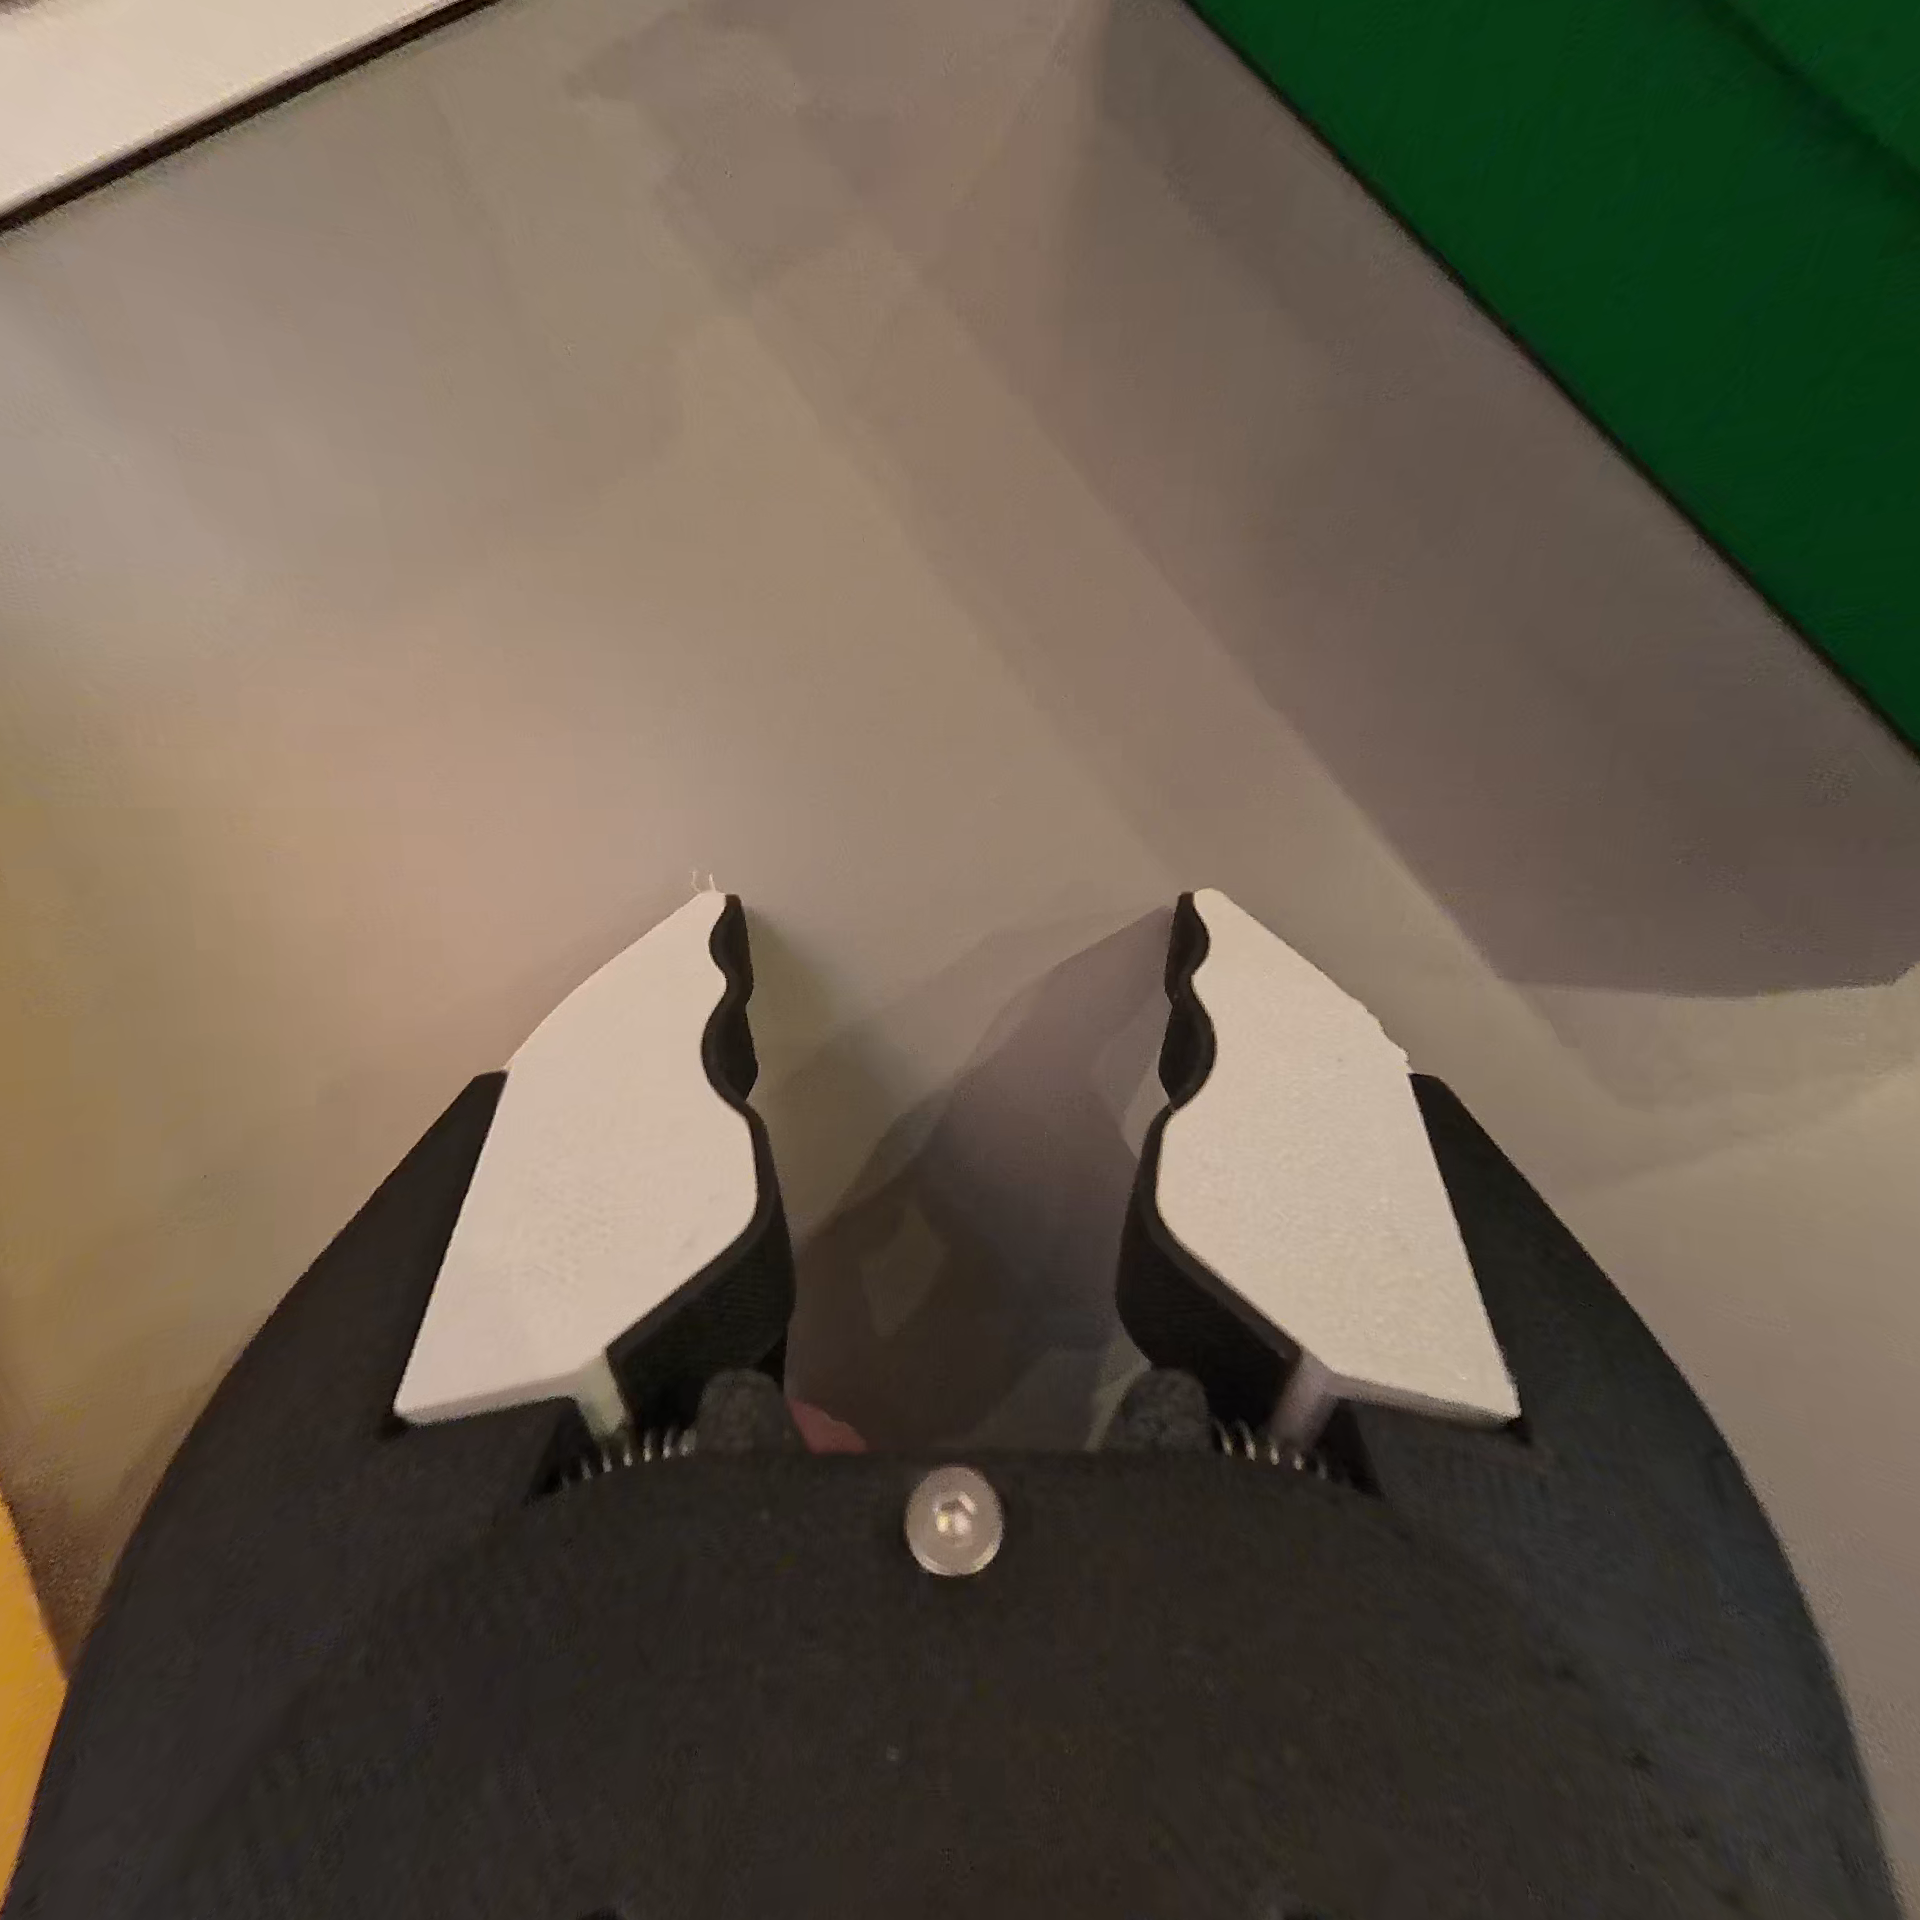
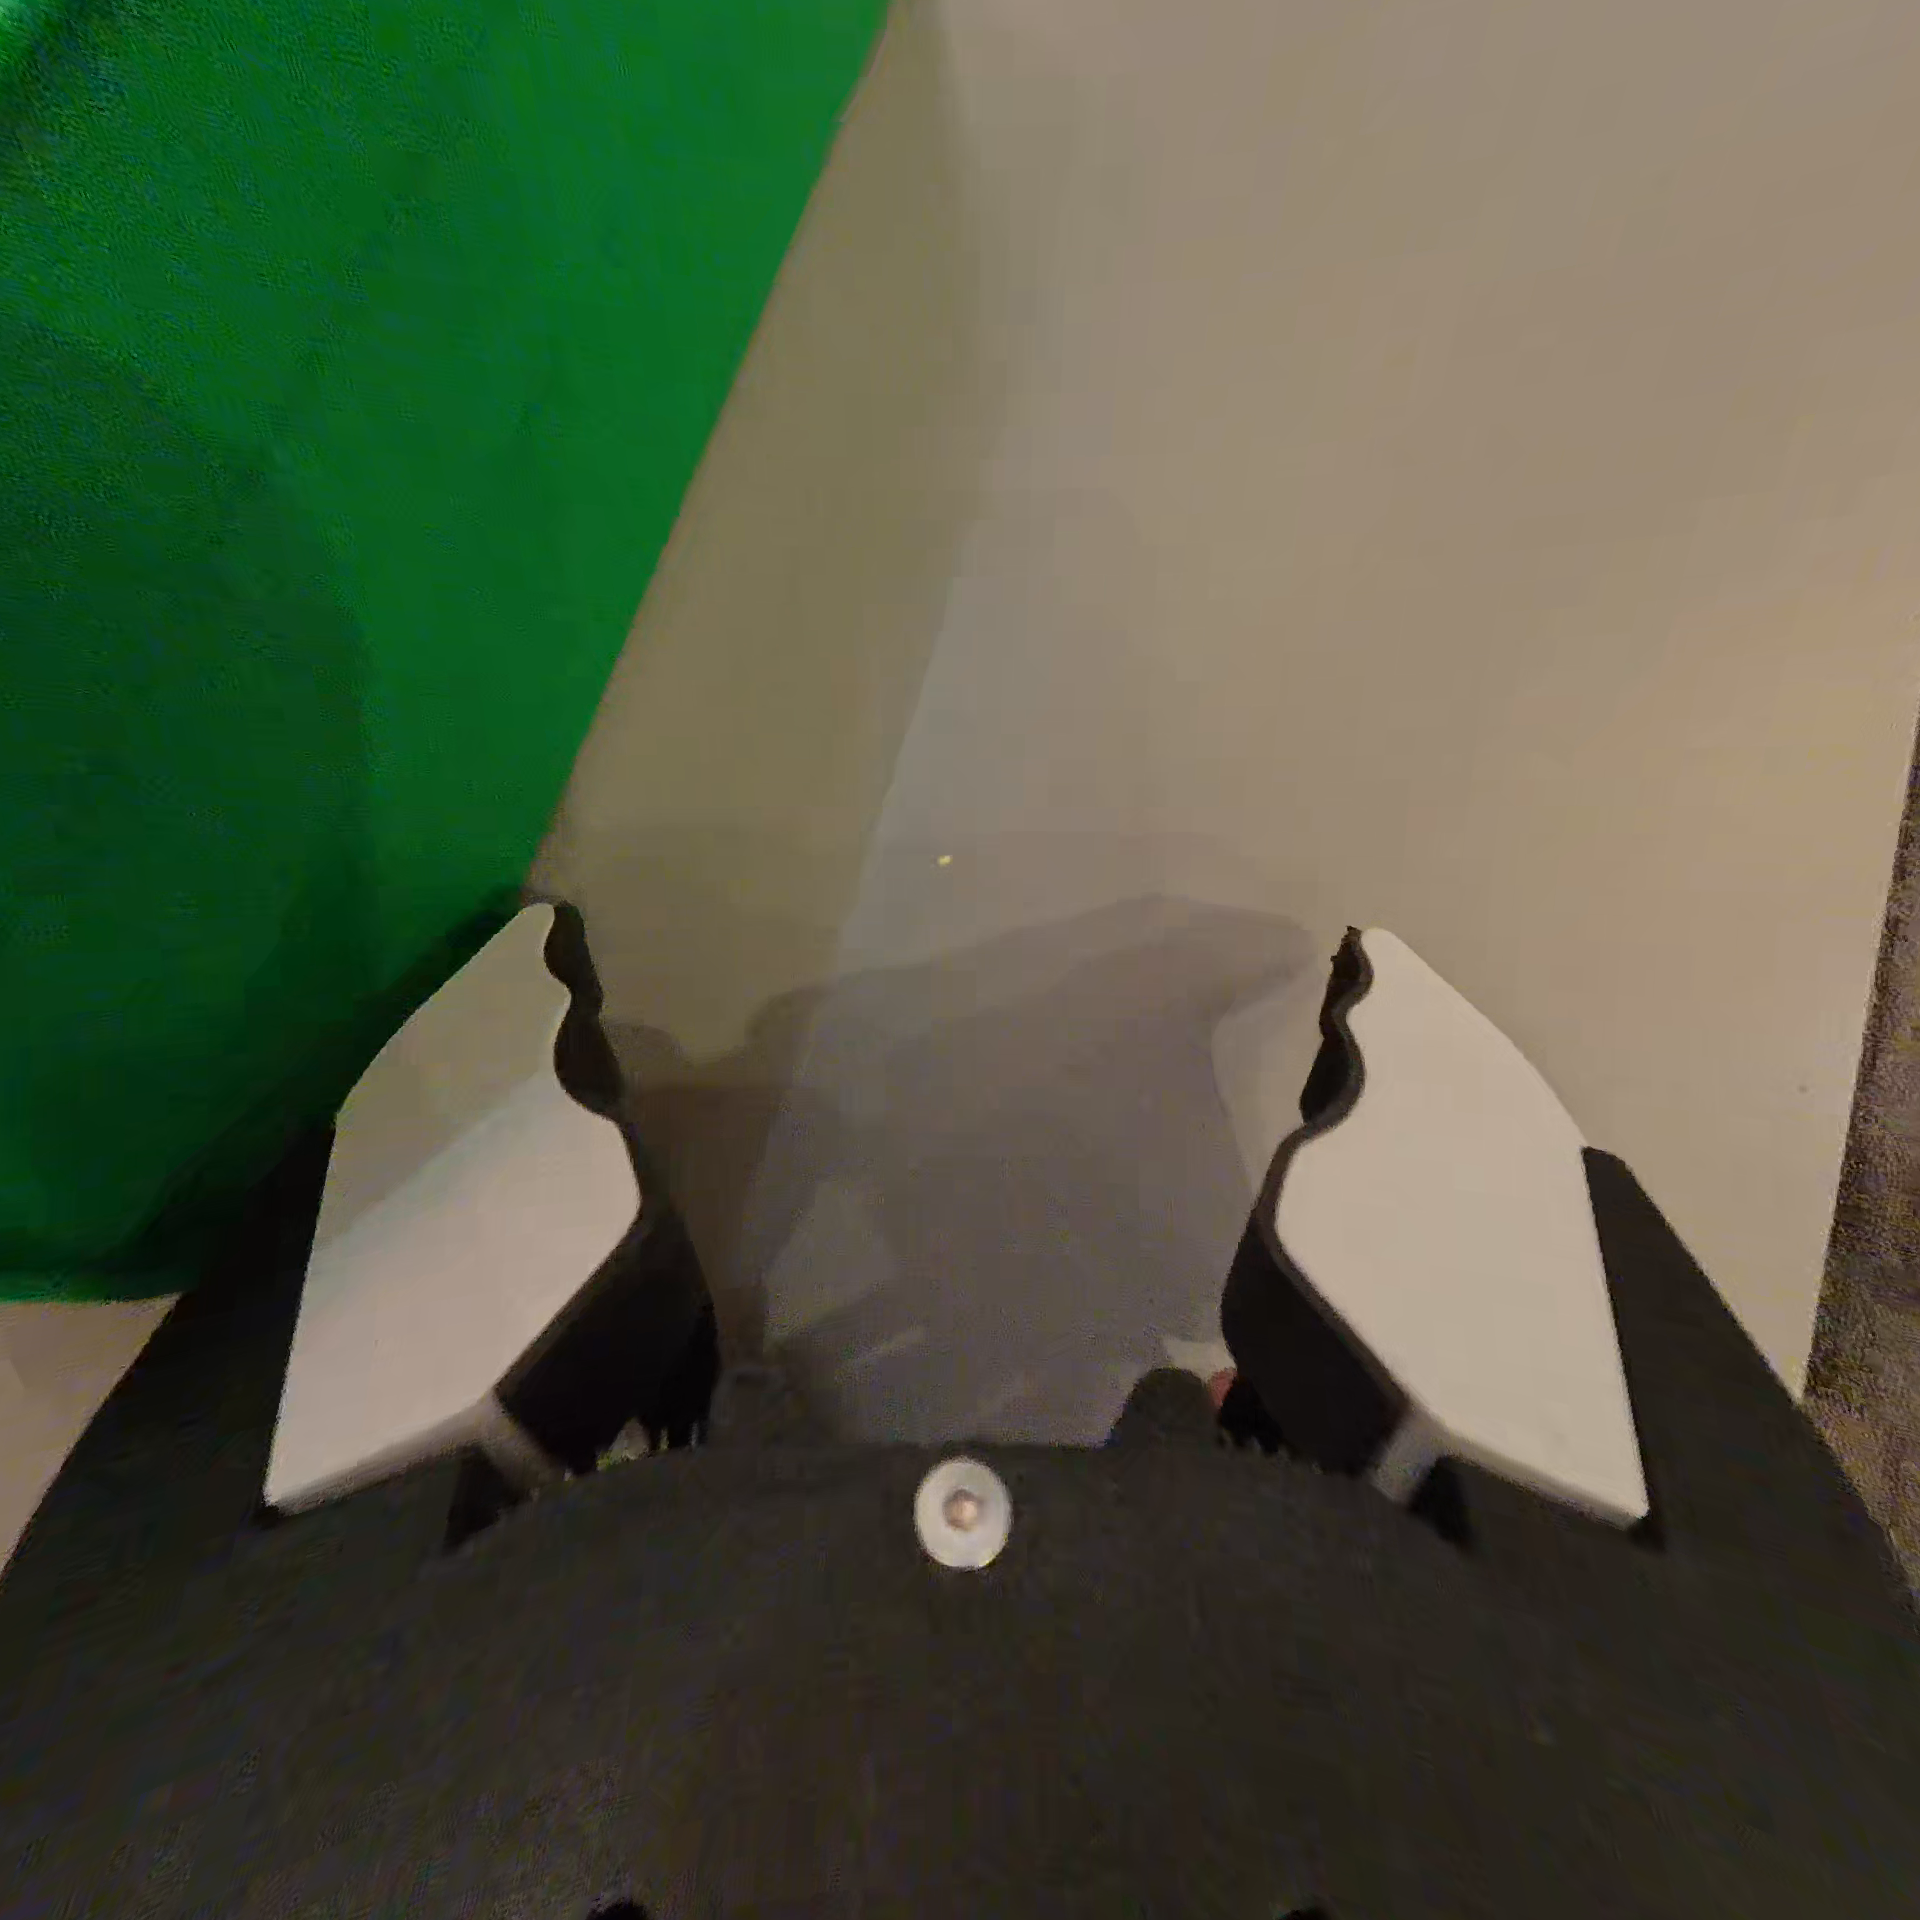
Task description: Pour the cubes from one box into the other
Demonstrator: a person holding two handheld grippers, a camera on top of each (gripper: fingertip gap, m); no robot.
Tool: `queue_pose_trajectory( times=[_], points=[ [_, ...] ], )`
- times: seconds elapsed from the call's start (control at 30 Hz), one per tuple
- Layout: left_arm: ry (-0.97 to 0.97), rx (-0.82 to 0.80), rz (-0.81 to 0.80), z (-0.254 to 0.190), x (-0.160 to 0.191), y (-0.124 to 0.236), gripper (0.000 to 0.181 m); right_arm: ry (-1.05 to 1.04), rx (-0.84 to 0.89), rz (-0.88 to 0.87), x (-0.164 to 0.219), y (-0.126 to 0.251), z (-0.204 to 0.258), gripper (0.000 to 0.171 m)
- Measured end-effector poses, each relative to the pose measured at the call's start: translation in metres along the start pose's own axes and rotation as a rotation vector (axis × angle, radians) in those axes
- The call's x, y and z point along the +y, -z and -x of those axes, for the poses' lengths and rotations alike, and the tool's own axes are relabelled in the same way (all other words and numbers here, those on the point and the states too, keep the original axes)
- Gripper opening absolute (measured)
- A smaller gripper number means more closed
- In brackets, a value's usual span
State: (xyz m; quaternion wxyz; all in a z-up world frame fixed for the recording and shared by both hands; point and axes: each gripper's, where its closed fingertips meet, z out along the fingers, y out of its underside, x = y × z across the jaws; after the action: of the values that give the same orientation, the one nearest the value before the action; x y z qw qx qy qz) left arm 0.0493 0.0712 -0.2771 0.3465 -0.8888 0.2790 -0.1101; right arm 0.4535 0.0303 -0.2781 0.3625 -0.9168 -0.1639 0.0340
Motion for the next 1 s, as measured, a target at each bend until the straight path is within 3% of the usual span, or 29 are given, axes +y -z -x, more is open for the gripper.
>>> queue_pose_trajectory(
  times=[0.37, 0.73, 1.0],
  points=[
    [-0.06, 0.056, -0.003, -0.033, -0.022, -0.02, 0.073, -0.017, 0.03, -0.001, 0.0, 0.0, 0.006, 0.124],
    [-0.068, 0.057, -0.005, -0.035, -0.024, -0.022, 0.071, -0.078, 0.018, 0.047, 0.009, -0.001, -0.001, 0.142],
    [-0.071, 0.061, -0.01, -0.038, -0.029, -0.025, 0.065, -0.08, 0.019, 0.048, 0.01, -0.002, -0.005, 0.142]
  ],
)
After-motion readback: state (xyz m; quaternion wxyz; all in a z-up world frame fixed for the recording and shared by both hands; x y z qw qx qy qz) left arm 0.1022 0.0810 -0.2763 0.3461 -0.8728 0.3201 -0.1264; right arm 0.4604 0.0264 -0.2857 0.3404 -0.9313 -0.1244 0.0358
